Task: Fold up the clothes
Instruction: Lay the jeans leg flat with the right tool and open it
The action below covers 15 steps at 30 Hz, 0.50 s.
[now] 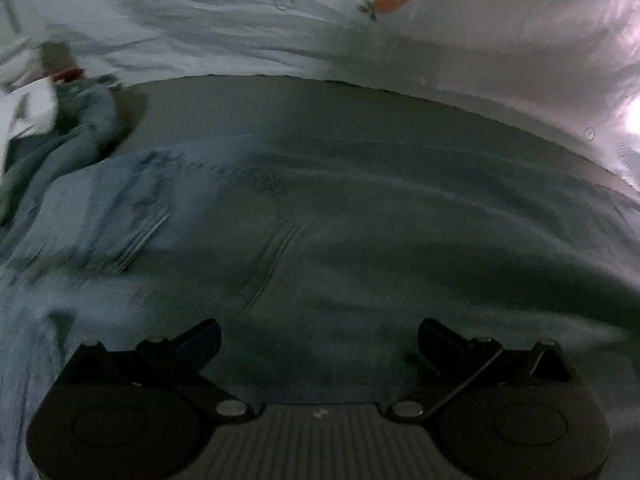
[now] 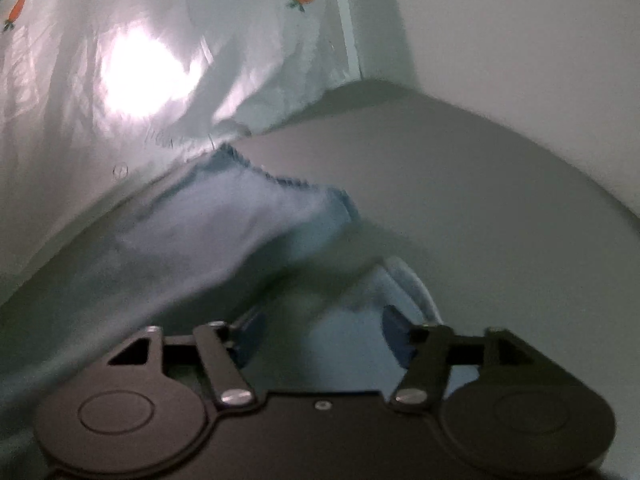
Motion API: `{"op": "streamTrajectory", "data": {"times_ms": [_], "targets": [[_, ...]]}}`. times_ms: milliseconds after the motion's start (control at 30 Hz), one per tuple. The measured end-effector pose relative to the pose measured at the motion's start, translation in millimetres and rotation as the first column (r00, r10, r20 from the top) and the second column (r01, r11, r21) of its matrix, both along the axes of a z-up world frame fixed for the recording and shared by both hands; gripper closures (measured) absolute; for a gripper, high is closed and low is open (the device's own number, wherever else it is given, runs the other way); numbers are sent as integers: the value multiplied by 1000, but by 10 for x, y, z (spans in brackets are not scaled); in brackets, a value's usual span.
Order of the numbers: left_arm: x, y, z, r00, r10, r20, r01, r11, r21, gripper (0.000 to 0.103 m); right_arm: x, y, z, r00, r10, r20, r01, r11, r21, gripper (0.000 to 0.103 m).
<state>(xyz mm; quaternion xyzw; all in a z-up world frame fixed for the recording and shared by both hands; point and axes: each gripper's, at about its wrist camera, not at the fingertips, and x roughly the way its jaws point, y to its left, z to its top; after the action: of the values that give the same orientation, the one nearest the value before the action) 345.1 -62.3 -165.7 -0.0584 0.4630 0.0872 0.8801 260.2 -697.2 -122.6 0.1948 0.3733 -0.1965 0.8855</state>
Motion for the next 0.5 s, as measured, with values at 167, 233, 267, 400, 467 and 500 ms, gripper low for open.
{"op": "streamTrajectory", "data": {"times_ms": [167, 233, 267, 400, 467, 500], "targets": [[-550, 255, 16, 993, 96, 71, -94, 995, -40, 0, -560, 98, -157, 999, 25, -30, -24, 999, 34, 22], [-828, 353, 12, 987, 137, 88, -135, 991, -23, 1, -725, 168, -232, 999, 21, -47, -19, 999, 46, 21], [-978, 441, -1, 982, 166, 89, -166, 986, -13, 1, -787, 205, -268, 998, 17, -54, -14, 998, 53, 20], [-1419, 880, -92, 938, 343, 50, -341, 939, -45, 16, -1075, 319, -340, 998, -9, -64, 14, 996, 86, 20], [-1613, 1134, -163, 895, 446, 13, -444, 893, -79, 34, -1191, 366, -374, 998, -26, -61, 31, 995, 94, 19], [-1704, 1265, -210, 869, 495, -10, -494, 864, -95, 38, -1241, 383, -394, 998, -33, -62, 40, 994, 104, 19]]}}
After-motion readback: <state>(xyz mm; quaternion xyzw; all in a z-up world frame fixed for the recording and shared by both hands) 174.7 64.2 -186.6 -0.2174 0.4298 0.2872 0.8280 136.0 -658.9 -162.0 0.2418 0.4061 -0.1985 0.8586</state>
